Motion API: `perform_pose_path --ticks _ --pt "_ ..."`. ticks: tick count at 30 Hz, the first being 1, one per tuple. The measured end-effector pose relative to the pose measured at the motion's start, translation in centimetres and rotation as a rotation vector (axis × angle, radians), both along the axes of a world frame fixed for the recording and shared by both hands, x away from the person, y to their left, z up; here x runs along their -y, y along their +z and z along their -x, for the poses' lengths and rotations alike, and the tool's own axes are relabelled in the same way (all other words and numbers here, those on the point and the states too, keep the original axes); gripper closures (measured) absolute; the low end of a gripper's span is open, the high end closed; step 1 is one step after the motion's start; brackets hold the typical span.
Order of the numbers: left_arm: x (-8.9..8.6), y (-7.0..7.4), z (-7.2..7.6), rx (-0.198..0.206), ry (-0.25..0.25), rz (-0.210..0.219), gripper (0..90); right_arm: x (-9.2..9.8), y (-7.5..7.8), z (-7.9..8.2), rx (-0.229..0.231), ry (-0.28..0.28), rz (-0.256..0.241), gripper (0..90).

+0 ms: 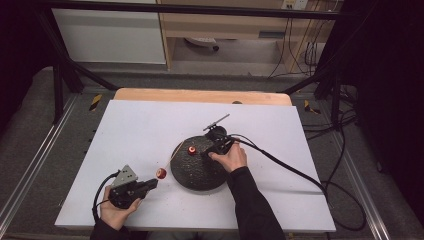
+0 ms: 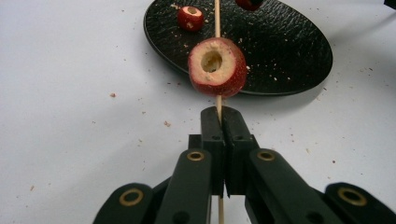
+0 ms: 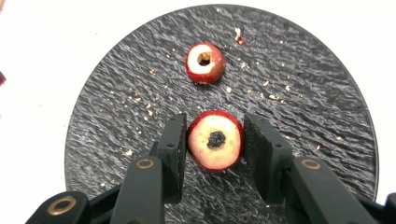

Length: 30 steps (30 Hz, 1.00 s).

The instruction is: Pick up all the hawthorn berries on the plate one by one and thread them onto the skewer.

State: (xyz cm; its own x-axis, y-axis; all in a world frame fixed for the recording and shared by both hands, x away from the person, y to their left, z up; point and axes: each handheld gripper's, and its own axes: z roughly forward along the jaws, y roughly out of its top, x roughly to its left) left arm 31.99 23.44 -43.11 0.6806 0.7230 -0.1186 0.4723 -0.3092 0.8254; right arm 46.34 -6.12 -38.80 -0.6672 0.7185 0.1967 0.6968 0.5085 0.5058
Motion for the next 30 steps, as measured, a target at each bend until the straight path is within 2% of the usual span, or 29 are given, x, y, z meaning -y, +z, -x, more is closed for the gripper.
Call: perform_pose_path --ticks 13,23,30 --pt "0.2 0.0 0.1 0.003 -0.001 0.004 88.5 1.4 -0.1 1.5 0.050 -0.030 -0.137 61.5" --pt "0.2 0.1 0.1 0.007 -0.002 0.005 88.5 2.5 -0.4 3.6 0.118 -0.066 -0.310 61.5" --pt "0.4 0.0 0.2 0.009 -0.006 0.005 88.5 3.5 -1.3 5.2 0.154 -0.134 -0.448 61.5"
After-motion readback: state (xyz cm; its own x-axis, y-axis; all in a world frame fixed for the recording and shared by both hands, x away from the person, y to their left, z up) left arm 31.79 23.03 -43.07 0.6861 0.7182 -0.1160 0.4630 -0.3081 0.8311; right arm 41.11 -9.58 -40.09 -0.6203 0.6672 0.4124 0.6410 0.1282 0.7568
